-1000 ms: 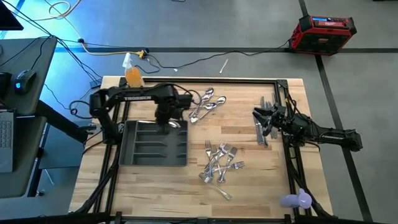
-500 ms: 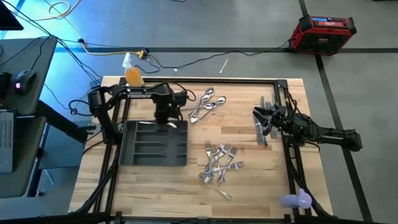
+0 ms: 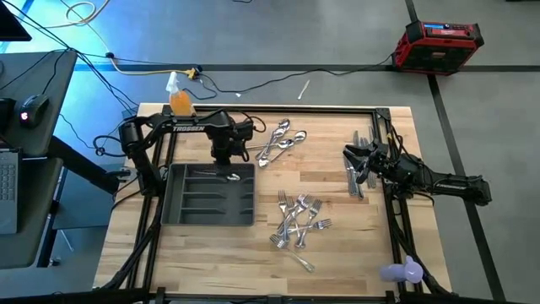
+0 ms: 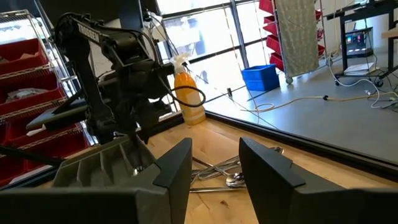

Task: Sort silverware
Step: Put the silver spoon into the black silverware tray

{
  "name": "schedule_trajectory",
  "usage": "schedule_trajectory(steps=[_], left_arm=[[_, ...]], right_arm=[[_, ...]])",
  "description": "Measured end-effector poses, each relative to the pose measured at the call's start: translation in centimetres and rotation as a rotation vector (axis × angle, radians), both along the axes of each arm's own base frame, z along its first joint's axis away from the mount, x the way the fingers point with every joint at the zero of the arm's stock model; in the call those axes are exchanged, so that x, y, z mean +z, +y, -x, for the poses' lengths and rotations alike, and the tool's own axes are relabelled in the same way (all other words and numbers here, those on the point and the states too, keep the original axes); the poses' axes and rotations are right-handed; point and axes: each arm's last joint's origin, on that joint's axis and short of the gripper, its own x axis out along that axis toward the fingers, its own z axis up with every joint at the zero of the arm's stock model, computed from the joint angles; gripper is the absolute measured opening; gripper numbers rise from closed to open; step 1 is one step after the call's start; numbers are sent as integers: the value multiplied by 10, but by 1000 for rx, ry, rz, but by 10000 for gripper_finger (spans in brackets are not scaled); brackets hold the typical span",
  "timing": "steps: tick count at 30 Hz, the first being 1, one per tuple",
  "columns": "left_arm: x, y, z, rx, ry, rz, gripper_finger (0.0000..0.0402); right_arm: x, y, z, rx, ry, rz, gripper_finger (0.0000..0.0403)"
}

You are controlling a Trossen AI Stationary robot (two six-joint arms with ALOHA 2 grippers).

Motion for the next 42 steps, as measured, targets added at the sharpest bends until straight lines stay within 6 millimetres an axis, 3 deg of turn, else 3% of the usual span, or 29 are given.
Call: schedule_trajectory(steps=[4, 10, 15, 18, 22, 26, 30, 33, 42], left_arm=[[3, -2, -3, -28, -23, 15, 119], [-3, -22, -7, -240, -57, 104, 115], [4, -26, -35, -239, -231, -78, 106], [16, -15, -56, -161, -405, -247, 106], [24, 16, -71, 0, -564, -332, 106], [13, 51, -80, 126, -604, -263, 106], [-12, 74, -94, 172, -583, -175, 106], [-24, 79, -105, 126, -537, -175, 106], [-16, 79, -138, 61, -562, -238, 106]], right_arm=[[-1, 0, 0, 0, 7, -1, 121], [-1, 0, 0, -1, 7, -1, 121], [-1, 0, 0, -10, 7, -1, 121], [-1, -1, 0, -37, 7, -3, 121], [-1, -1, 1, -43, 7, -3, 121], [-1, -1, 1, -43, 7, -3, 121], [-1, -1, 1, -43, 7, -3, 121], [-1, -1, 0, -43, 7, -4, 121], [-1, -1, 0, -43, 13, -4, 121]])
